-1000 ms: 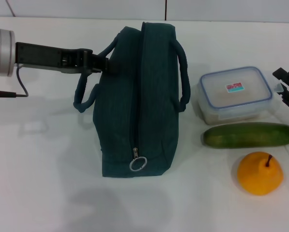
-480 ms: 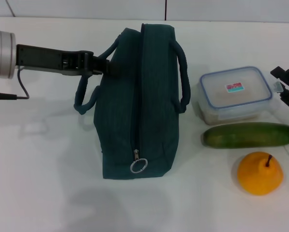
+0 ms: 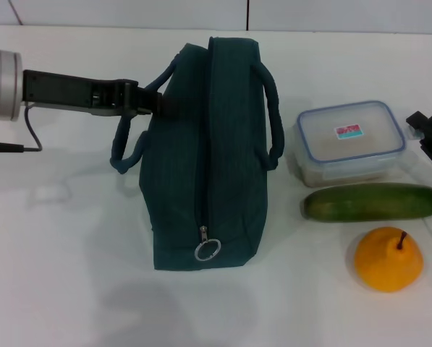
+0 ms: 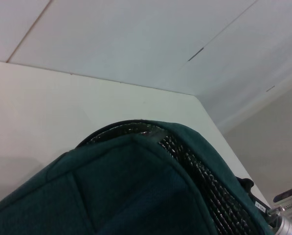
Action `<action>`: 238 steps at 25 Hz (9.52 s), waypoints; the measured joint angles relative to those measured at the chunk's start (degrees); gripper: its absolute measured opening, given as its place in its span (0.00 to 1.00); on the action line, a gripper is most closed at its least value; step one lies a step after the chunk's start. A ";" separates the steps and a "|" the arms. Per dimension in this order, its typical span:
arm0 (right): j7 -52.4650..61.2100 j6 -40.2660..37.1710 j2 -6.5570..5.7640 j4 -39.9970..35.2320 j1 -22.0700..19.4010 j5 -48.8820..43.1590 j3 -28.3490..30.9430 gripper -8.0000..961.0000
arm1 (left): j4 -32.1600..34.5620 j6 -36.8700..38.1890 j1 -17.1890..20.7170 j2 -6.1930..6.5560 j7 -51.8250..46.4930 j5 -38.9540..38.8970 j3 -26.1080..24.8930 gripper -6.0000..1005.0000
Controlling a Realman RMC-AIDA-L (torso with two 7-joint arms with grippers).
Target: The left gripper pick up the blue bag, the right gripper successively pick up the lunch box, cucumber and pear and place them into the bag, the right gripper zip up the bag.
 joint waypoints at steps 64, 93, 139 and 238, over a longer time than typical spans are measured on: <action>-0.60 -1.58 -0.42 -5.65 -4.13 1.08 -0.61 0.23 | -0.01 -0.08 -0.29 -0.36 0.62 0.01 1.68 0.07; -0.09 1.05 0.24 1.09 -0.78 5.11 0.16 0.41 | -2.03 -0.37 0.07 -0.37 5.57 0.29 2.29 0.06; 10.98 -0.97 0.25 4.18 -1.76 9.51 0.18 0.11 | -1.72 -0.44 0.24 -0.36 5.81 0.07 2.04 0.06; 18.45 -13.27 0.25 14.80 12.28 -6.67 15.47 0.11 | 3.83 -10.20 -3.54 -0.54 -4.65 -6.62 5.78 0.06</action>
